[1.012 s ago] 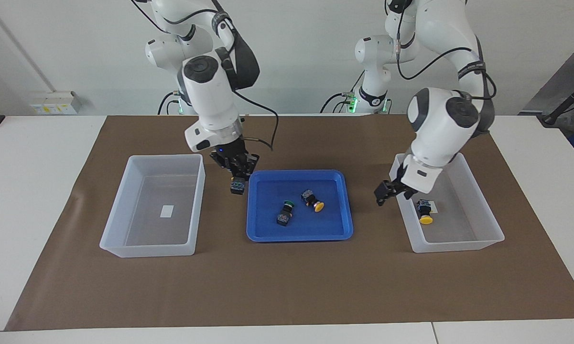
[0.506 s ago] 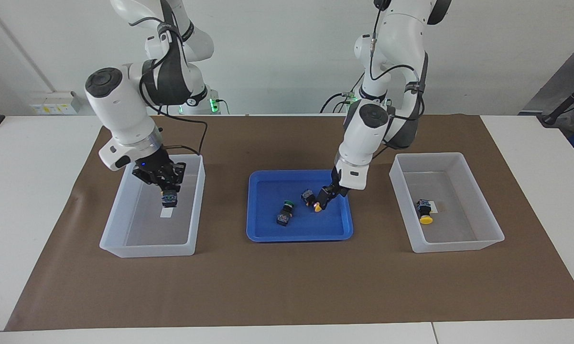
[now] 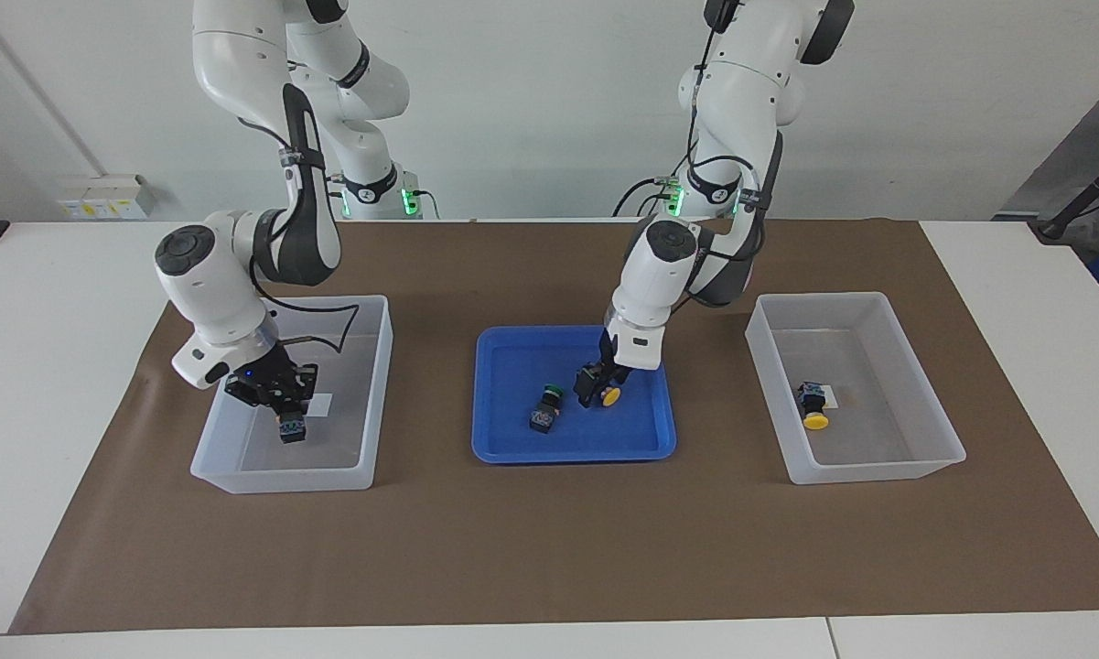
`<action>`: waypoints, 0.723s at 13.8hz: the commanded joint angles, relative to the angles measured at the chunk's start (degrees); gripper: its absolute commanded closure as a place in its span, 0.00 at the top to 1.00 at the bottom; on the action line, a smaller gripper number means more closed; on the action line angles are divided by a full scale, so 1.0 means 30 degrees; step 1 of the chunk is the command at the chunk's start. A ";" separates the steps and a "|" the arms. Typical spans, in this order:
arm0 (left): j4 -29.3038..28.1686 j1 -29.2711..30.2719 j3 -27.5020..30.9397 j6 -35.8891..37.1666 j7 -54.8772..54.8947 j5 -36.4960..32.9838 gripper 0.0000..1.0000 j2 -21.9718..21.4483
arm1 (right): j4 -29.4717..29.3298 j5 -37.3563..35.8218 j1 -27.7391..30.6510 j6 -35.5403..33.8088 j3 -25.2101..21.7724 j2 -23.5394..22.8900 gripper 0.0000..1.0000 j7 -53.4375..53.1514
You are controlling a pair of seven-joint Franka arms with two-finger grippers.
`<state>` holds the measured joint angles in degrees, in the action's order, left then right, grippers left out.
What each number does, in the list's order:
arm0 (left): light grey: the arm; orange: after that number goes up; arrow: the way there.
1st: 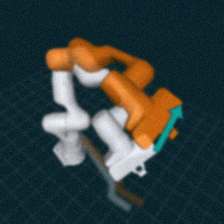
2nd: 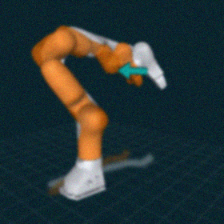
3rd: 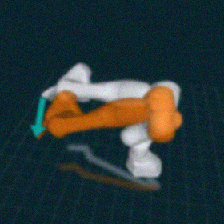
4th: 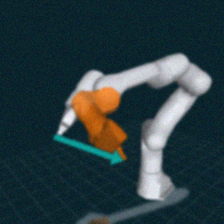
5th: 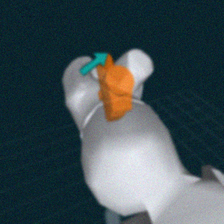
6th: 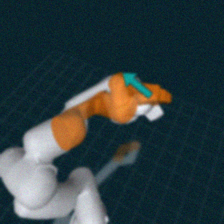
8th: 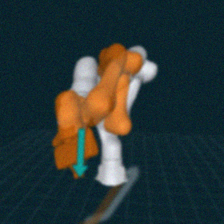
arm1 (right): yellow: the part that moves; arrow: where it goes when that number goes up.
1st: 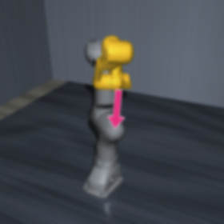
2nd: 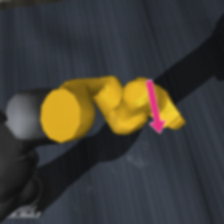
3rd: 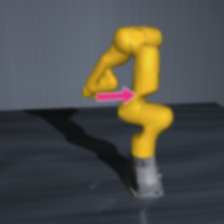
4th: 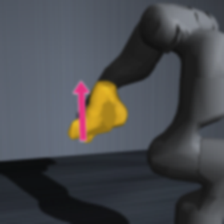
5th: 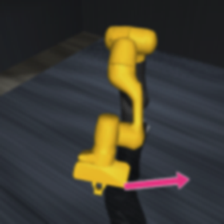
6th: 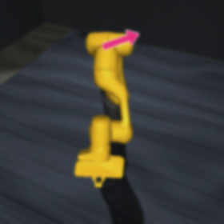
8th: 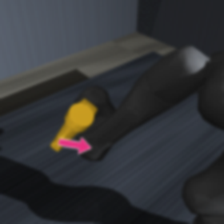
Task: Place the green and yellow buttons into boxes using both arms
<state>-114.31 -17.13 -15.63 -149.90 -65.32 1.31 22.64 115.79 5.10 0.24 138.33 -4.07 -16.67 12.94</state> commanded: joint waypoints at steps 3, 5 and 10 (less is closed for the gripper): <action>-0.0774 -0.0559 0.0318 -0.0454 -0.0289 -0.0028 0.13 -0.0310 | -0.0099 -0.0207 0.0387 0.0006 0.0303 0.0105 1.00 0.0228; -0.0424 -0.0297 0.0318 -0.0103 -0.0230 -0.0144 0.00 -0.0281 | -0.0450 -0.0207 0.0009 -0.0781 0.0419 0.1096 1.00 0.0199; 0.3145 0.1369 0.0318 0.5219 0.1111 -0.0292 0.00 -0.0601 | -0.2649 0.0203 -0.2097 -0.3131 0.0538 0.1923 1.00 -0.0907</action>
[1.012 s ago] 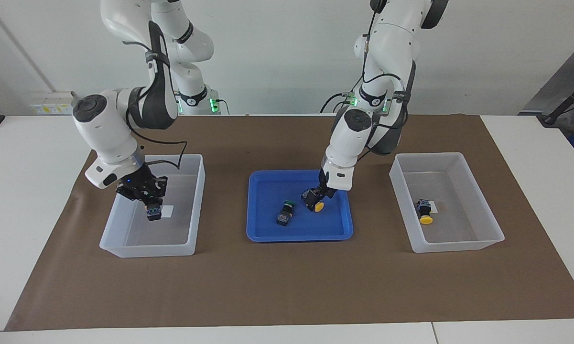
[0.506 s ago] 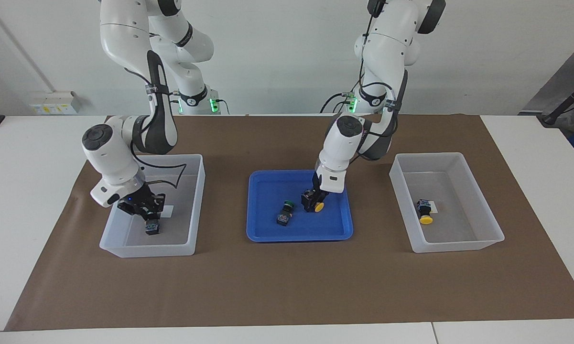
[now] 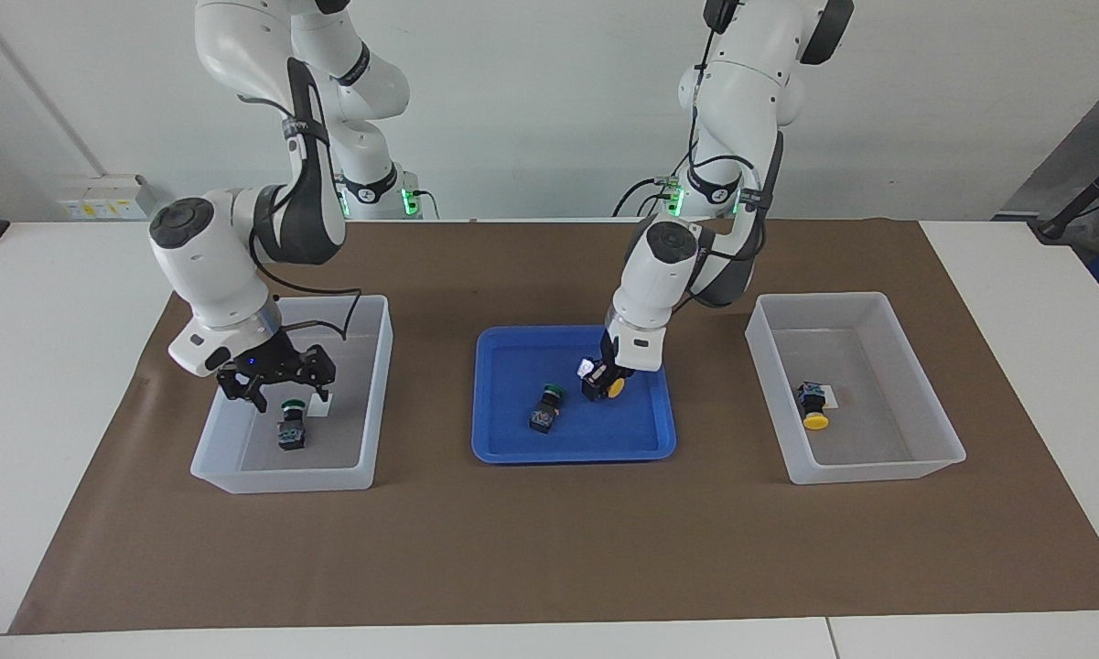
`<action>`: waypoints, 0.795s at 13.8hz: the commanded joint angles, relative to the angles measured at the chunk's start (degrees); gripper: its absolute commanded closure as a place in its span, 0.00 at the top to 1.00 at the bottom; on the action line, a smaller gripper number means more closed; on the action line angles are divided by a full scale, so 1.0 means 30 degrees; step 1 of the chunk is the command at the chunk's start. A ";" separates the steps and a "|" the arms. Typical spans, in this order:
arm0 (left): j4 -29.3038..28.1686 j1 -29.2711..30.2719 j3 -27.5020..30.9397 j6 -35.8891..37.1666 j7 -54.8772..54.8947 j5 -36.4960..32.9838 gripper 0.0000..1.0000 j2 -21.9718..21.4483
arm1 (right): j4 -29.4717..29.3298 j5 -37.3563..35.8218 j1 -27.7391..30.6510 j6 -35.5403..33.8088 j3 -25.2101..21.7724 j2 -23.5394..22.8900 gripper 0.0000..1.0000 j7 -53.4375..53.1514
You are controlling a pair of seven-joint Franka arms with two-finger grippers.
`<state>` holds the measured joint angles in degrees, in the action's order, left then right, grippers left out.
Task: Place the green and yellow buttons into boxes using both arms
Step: 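Carry the yellow button with the left gripper while the right gripper returns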
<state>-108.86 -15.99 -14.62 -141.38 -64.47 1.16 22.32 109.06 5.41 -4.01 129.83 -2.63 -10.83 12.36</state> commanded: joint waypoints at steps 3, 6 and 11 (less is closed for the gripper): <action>0.3760 0.2951 -0.0137 0.5981 0.3113 -0.0152 0.00 -0.0847 | -0.0407 0.0188 -0.3049 0.0724 0.0086 -0.0082 1.00 -0.6384; 0.5464 0.5030 -0.0138 0.8856 0.7380 -0.0093 0.00 -0.0848 | -0.0203 0.0800 -0.5449 0.2389 0.0174 -0.0753 1.00 -1.2336; 0.5089 0.8751 -0.0021 0.9362 1.5556 -0.0034 0.00 -0.1052 | -0.0202 0.1738 -0.7975 0.6260 0.0174 -0.3009 1.00 -1.7999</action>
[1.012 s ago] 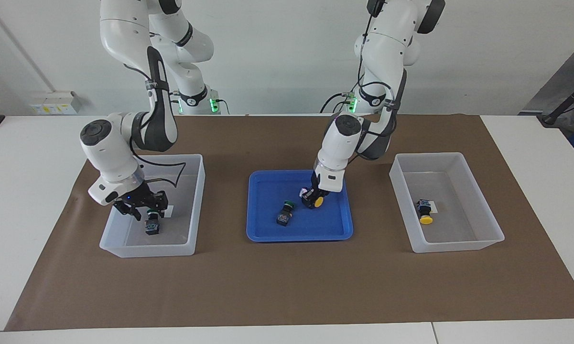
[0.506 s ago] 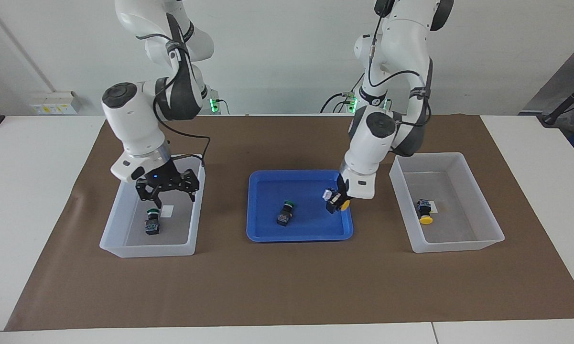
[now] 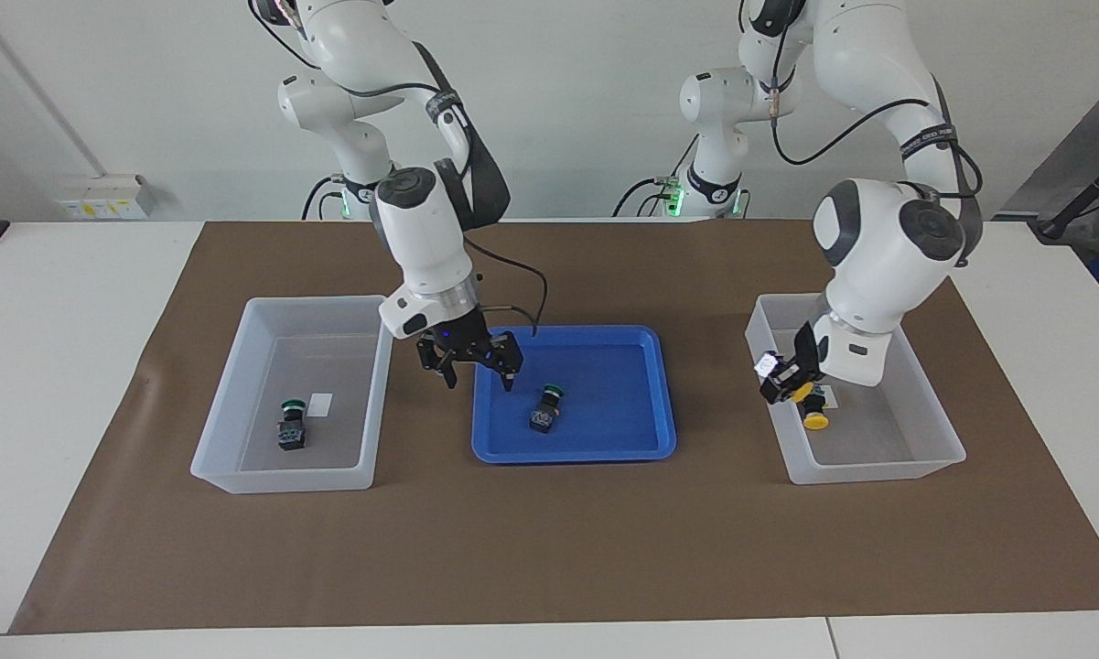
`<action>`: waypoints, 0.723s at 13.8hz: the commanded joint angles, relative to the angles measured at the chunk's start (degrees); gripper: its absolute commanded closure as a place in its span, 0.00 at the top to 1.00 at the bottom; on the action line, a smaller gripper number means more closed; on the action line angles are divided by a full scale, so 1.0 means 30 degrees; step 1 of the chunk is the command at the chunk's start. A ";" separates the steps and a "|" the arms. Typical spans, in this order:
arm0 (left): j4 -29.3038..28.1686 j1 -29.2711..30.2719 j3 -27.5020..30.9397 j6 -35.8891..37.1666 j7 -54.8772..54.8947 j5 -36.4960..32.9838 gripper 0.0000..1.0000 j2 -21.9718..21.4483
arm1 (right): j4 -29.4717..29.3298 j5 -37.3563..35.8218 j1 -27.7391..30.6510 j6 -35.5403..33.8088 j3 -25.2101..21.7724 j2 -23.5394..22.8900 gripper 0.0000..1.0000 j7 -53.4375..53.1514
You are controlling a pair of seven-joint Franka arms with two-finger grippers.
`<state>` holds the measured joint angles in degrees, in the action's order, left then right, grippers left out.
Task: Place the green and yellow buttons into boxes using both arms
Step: 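Carry the yellow button with the left gripper while the right gripper returns, then grasp the green button with the right gripper while the left gripper releases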
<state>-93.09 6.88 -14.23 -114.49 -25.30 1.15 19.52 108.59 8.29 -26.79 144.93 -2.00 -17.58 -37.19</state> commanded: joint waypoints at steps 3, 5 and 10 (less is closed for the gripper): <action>-0.2011 0.3063 -0.0120 -0.0474 0.7334 -0.0060 0.00 -0.0877 | -0.0104 0.0868 -0.1087 0.2632 -0.0037 -0.1813 1.00 -0.2569; -0.3824 0.3885 -0.0120 -0.2197 0.8661 -0.0148 0.00 -0.1375 | -0.0279 0.0839 -0.1527 0.3659 -0.0037 -0.2779 1.00 -0.3363; -0.7467 0.4825 -0.0120 -0.6745 1.0540 -0.0177 0.26 -0.1438 | -0.0280 0.0809 -0.1705 0.4160 -0.0037 -0.3456 1.00 -0.3278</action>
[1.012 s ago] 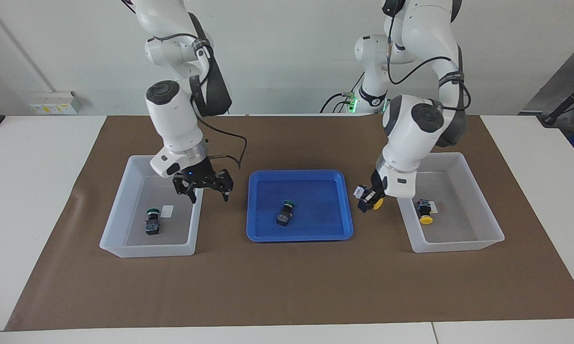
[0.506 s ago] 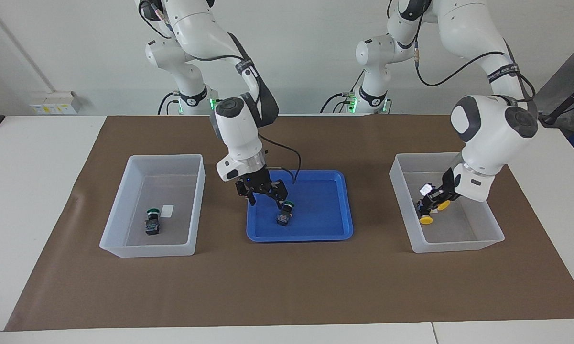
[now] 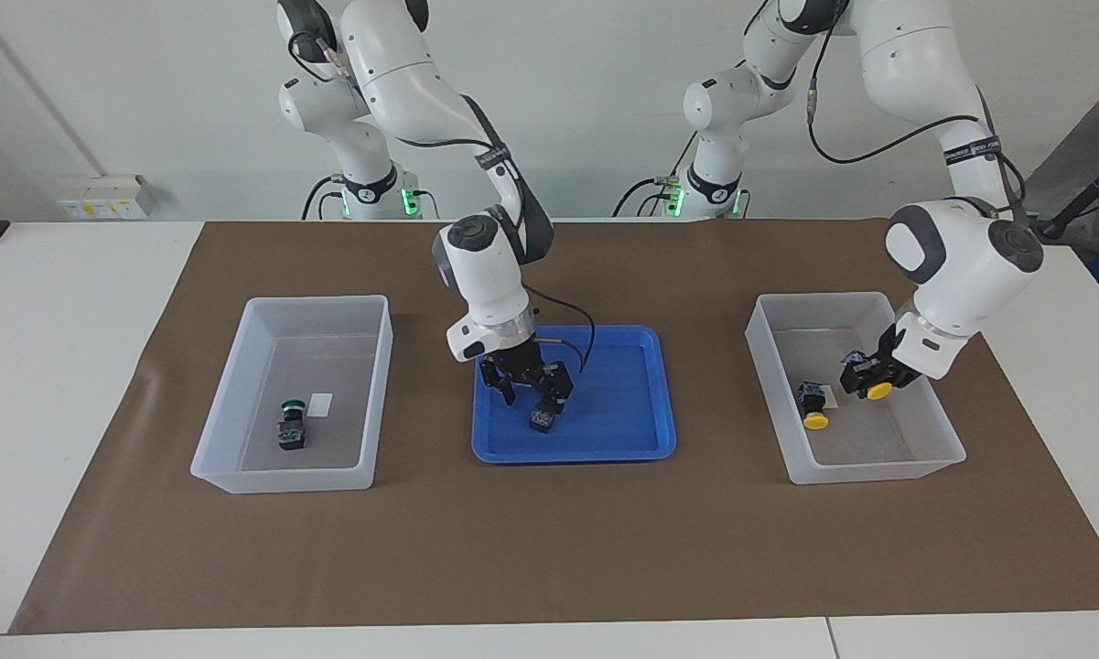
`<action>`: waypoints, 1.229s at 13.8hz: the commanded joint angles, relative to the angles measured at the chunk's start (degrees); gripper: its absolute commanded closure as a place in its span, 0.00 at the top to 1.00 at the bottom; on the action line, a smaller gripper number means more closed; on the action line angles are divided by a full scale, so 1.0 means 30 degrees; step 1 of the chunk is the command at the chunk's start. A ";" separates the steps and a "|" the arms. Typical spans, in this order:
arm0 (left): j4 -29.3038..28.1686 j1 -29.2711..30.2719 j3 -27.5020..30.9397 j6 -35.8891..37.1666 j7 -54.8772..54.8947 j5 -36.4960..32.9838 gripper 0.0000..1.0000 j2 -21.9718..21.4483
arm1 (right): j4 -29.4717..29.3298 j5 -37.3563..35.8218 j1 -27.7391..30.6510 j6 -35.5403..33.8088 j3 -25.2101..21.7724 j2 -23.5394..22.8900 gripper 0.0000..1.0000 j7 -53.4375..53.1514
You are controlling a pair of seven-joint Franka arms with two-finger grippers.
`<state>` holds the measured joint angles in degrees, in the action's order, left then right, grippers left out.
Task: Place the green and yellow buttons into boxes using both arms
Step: 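Grasp the green button with the right gripper while the left gripper releases, then carry the green button into the clear bin with the right gripper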
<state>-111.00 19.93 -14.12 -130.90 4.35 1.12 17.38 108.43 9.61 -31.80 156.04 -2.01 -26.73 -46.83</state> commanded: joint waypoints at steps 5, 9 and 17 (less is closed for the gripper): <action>0.0311 0.0241 -0.0158 0.0704 0.0660 -0.0227 1.00 -0.0609 | -0.0401 0.0341 -0.0093 -0.0679 -0.0034 -0.0085 0.00 -0.0063; 0.4116 -0.0458 -0.0188 0.5883 0.0456 -0.0227 1.00 -0.0667 | -0.1308 0.0282 0.0258 -0.3519 -0.0208 0.1142 0.00 0.0113; 0.7849 -0.4505 -0.0421 1.1728 -0.2709 -0.1781 1.00 -0.1719 | -0.1751 0.0076 0.4323 -1.0666 -0.0327 0.5479 0.00 0.8705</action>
<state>-88.06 7.03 -15.81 -97.77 -3.28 -3.54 13.62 102.07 9.53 -23.31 127.69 -3.52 -12.82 -30.72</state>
